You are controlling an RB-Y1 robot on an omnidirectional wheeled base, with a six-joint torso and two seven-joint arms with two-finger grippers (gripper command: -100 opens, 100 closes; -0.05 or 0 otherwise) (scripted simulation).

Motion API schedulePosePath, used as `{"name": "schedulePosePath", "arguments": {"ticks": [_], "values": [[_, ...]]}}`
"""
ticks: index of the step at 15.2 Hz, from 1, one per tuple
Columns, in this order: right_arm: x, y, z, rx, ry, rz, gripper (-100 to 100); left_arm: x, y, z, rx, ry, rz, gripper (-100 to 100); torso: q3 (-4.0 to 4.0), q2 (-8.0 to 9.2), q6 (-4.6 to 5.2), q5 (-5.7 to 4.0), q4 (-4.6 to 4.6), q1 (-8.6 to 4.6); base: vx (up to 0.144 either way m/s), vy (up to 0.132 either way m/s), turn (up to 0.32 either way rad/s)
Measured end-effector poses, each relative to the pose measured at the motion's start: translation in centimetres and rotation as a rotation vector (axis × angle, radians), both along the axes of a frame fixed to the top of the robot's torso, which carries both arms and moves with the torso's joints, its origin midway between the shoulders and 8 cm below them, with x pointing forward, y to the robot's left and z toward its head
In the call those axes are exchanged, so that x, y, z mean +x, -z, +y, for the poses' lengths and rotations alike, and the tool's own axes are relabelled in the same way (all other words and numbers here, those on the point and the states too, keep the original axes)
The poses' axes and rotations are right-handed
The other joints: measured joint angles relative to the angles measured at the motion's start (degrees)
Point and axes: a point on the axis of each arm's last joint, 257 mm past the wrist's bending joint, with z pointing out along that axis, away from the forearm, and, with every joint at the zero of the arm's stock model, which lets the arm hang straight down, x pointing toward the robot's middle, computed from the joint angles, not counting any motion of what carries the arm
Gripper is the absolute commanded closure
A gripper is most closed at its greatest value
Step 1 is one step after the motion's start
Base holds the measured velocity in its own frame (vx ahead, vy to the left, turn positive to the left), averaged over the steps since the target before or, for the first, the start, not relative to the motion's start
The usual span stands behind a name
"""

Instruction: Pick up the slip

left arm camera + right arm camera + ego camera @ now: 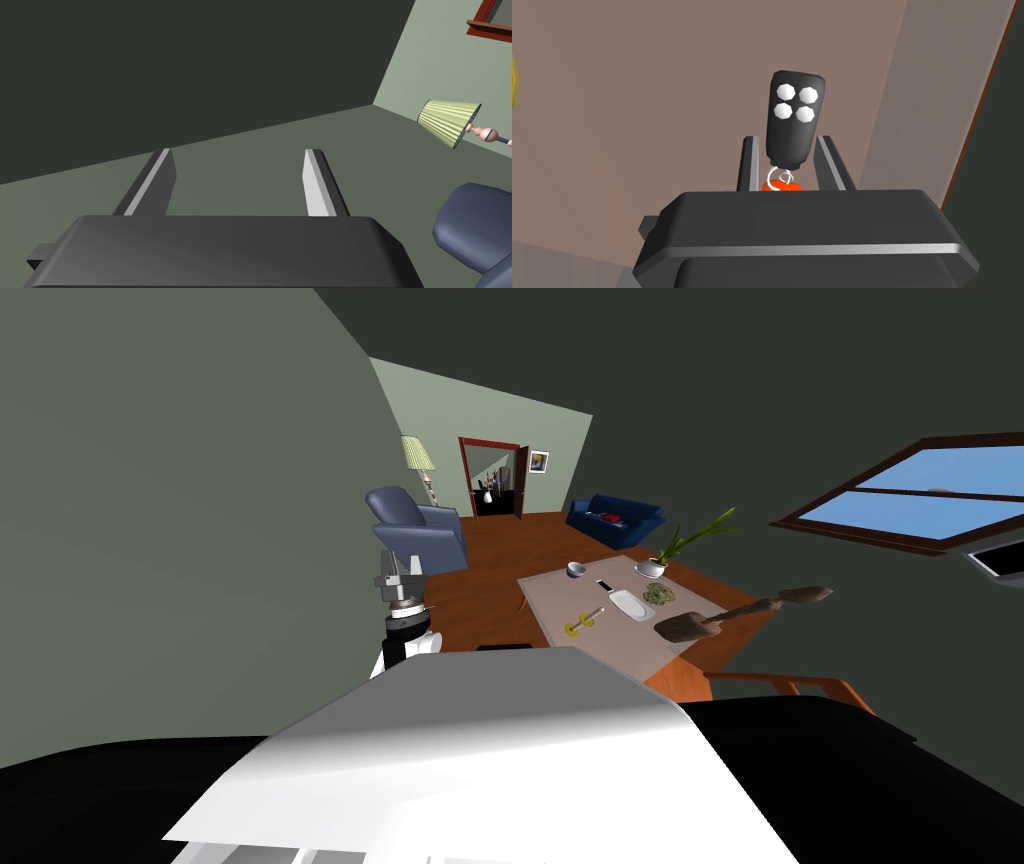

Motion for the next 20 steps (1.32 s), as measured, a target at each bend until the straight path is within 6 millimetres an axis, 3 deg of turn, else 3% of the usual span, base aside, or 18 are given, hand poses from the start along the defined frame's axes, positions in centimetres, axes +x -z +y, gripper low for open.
{"name": "schedulePosePath", "arguments": {"ticks": [20], "values": [[-0.4,-1.7,-0.9,-0.001,-0.021,-0.001,100,0.0,0.0,0.0,0.000,0.000,0.000,0,-0.01,-0.01,0.00,0.01,-0.01,0.03,0.006,0.014,-0.014]]}}
